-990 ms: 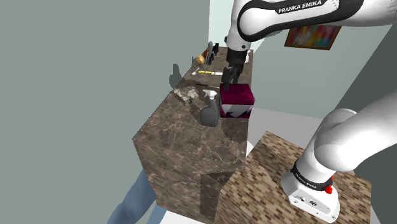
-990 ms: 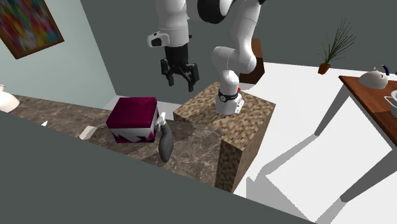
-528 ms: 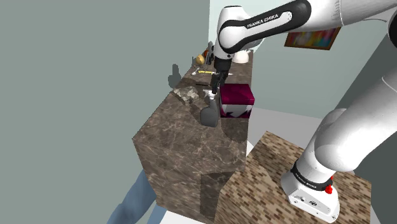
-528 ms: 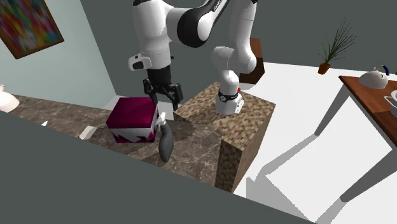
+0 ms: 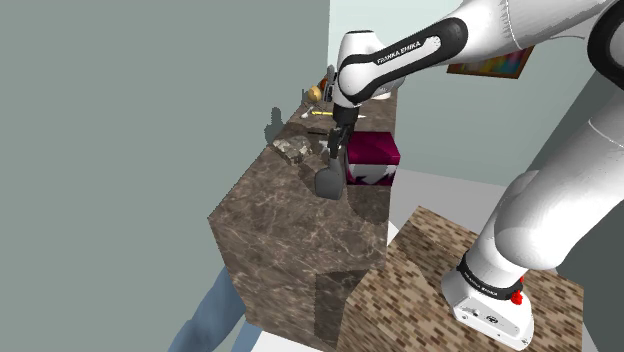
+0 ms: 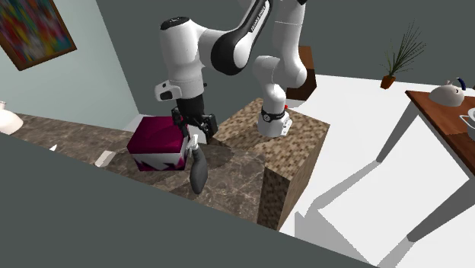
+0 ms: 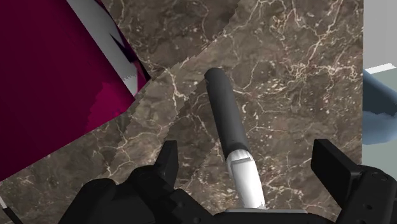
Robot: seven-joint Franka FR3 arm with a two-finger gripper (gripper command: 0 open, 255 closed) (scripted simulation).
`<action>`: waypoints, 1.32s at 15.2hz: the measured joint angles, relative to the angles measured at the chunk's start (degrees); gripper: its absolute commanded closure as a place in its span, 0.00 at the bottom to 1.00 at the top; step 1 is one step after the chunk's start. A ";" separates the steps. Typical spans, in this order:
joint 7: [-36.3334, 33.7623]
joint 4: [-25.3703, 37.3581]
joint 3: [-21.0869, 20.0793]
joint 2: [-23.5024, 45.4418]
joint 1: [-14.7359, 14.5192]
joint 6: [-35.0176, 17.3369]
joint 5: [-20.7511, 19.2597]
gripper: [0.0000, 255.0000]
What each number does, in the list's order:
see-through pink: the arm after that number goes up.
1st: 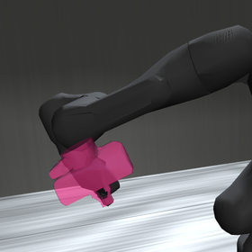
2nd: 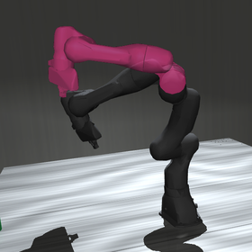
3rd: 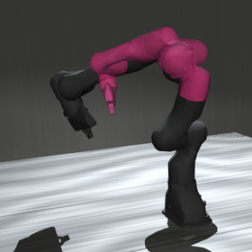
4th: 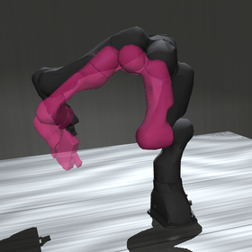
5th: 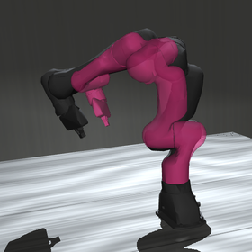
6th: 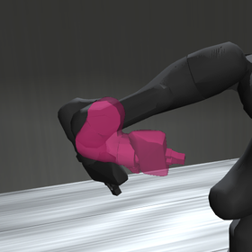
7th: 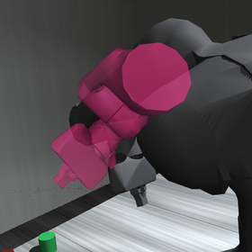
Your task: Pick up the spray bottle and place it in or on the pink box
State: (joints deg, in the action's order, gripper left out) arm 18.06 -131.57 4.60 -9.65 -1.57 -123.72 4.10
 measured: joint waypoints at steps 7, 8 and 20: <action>0.05 -0.35 0.00 0.19 -0.01 -0.58 0.05 1.00; 0.05 -0.35 0.00 0.19 -0.01 -0.58 0.05 1.00; -0.19 0.73 -0.05 -0.50 -0.01 1.19 -0.10 1.00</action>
State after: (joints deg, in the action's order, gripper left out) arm 17.88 -130.84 4.55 -10.15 -1.58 -122.53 4.00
